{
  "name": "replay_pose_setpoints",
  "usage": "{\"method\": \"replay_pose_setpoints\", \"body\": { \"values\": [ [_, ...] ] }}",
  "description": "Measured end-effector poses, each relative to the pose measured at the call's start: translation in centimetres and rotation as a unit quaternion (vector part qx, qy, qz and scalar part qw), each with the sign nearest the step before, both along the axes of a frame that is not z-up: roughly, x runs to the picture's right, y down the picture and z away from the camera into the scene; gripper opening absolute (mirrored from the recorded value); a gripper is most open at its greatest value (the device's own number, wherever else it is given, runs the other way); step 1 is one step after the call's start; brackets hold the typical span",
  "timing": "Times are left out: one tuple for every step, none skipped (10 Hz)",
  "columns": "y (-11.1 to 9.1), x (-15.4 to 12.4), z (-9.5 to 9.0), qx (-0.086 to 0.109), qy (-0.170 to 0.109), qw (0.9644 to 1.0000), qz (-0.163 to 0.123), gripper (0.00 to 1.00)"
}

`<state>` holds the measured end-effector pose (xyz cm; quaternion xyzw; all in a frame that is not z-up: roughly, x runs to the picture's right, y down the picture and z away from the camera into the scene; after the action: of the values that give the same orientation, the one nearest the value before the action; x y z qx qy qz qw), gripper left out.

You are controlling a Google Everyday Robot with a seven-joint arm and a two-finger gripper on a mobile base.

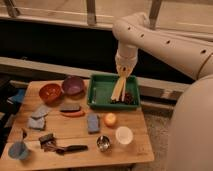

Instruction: Place banana in purple bowl

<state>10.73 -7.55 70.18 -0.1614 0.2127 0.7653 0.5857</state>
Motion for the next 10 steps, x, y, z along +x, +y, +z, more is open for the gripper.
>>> {"method": "replay_pose_setpoints", "body": {
  "values": [
    [0.1,0.0,0.1,0.000,0.000,1.0000,0.000,0.00],
    [0.0,0.0,0.4,0.002,-0.002,1.0000,0.004,0.00],
    [0.2,-0.4,1.1,0.005,-0.013,0.9998,0.014,0.00],
    [0.2,-1.6,1.8,0.009,-0.026,0.9995,0.018,0.00],
    [0.0,-3.4,2.7,0.014,-0.041,0.9989,0.019,0.00],
    [-0.3,-5.2,3.4,0.017,-0.053,0.9982,0.022,0.00],
    [-0.7,-7.8,4.4,0.022,-0.070,0.9970,0.025,0.00],
    [-0.9,-10.0,5.1,0.026,-0.084,0.9958,0.025,0.00],
    [-1.2,-13.1,6.0,0.031,-0.104,0.9938,0.024,0.00],
    [-1.4,-15.5,6.7,0.035,-0.120,0.9919,0.023,0.00]
  ]
}}
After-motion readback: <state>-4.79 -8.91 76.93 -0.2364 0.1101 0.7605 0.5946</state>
